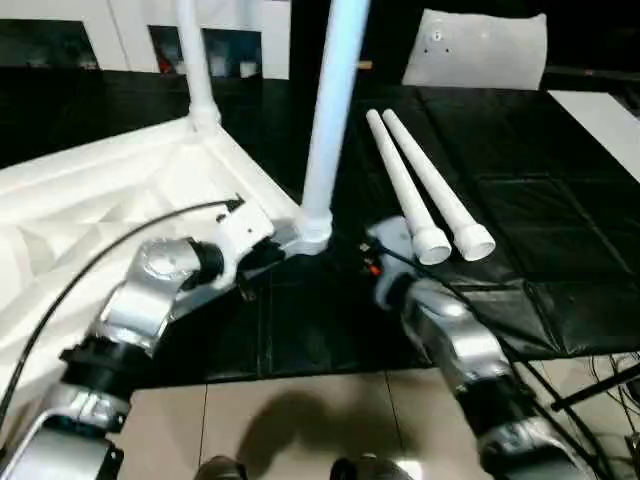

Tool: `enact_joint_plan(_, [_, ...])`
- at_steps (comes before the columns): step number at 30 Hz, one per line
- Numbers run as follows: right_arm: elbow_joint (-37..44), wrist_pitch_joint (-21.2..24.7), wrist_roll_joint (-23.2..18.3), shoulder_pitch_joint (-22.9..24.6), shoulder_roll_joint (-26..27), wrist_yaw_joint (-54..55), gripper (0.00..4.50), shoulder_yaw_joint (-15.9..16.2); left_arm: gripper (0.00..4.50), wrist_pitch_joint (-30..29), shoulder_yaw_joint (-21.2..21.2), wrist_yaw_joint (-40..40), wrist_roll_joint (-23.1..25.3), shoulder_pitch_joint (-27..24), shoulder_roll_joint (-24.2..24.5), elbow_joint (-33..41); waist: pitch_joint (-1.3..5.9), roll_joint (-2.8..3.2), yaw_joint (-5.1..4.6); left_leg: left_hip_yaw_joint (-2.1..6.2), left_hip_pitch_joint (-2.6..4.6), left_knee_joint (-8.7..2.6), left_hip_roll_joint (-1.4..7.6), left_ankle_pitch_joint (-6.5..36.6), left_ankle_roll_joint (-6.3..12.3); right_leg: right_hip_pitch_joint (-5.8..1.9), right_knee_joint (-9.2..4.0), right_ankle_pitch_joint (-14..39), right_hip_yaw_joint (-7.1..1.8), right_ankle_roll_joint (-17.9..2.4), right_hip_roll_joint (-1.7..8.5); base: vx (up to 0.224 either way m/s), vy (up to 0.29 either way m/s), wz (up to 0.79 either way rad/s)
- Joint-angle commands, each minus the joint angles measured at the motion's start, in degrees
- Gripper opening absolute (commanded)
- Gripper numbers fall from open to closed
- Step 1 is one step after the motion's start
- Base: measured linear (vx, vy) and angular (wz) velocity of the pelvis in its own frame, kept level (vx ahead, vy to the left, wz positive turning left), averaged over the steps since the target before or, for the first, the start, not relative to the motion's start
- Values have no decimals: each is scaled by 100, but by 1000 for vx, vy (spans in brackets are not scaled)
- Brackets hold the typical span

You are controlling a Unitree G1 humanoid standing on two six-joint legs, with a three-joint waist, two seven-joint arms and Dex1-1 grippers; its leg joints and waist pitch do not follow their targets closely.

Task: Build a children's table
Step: Insert table leg to table base

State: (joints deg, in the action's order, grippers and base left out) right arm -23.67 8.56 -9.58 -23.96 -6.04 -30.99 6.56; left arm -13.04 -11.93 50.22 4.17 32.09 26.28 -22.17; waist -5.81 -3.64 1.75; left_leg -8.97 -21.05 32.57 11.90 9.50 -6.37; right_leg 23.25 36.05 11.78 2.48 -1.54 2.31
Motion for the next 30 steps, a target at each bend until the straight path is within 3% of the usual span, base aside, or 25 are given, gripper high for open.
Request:
enact_joint_plan(1, [468, 102, -126, 226, -222, -175, 396, -133, 0, 428, -232, 454, 22, 80, 87, -215, 467, 139, 12, -51, 37, -303, 90, 760, 169, -374, -421, 52, -314, -1151, 419, 0, 0, 0])
enact_joint_plan(7, [1308, 304, -386, 659, -623, -641, 437, -167, 0, 1206, -359, 1146, -172, 174, 191, -520, 473, 136, 69, -58, 68, -306, 110, 866, 181, -361, -435, 227, -310, -1164, 431, 0, 0, 0])
enact_joint_plan(11, [1468, 350, -381, 774, -703, -659, 445, -166, 0, 1316, -335, 1235, -215, 211, 183, -594, 498, 122, 90, -63, 64, -292, 114, 738, 191, -369, -399, 55, -310, -1217, 439, 0, 0, 0])
enact_joint_plan(14, [1611, 426, -426, 907, -771, -691, 445, -168, 0, 1089, -294, 988, -72, 307, 181, -785, 513, 121, 113, -62, 61, -281, 108, 659, 222, -381, -377, -37, -303, -1230, 440, 0, 0, 0])
enact_joint_plan(17, [1715, 587, -468, 959, -818, -713, 445, -146, 0, 939, -178, 875, -155, 355, 121, -890, 505, 99, 127, -65, 62, -279, 102, 769, 177, -385, -411, 285, -304, -1190, 447, 0, 0, 0])
enact_joint_plan(19, [1797, 686, -511, 985, -832, -775, 450, -148, 55, 829, -103, 849, -231, 376, 86, -947, 503, 94, 133, -58, 61, -282, 108, 854, 149, -378, -428, 546, -298, -1124, 452, 0, 0, 0])
enact_joint_plan(24, [1875, 728, -526, 1006, -862, -842, 450, -94, 68, 664, -63, 871, -284, 375, 62, -952, 514, 97, 133, -50, 56, -275, 112, 968, 108, -361, -451, 799, -295, -1074, 459, 0, 0, 0])
enact_joint_plan(25, [1902, 757, -535, 1019, -872, -854, 450, -78, 96, 620, -67, 821, -261, 378, 64, -958, 517, 95, 132, -47, 56, -275, 114, 974, 104, -360, -449, 820, -292, -1072, 461, 0, 0, 0])
enact_joint_plan(26, [1902, 757, -535, 1019, -872, -854, 450, -78, 96, 620, -67, 821, -261, 378, 64, -958, 520, 94, 131, -48, 59, -270, 112, 973, 104, -356, -449, 821, -291, -1065, 456, 0, 0, 0])
enact_joint_plan(30, [1943, 735, -493, 1044, -870, -864, 450, -6, 96, 115, -221, 952, -145, 333, 186, -891, 536, 108, 129, -51, 54, -257, 101, 948, 116, -359, -441, 797, -295, -1069, 456, 0, 0, 0])
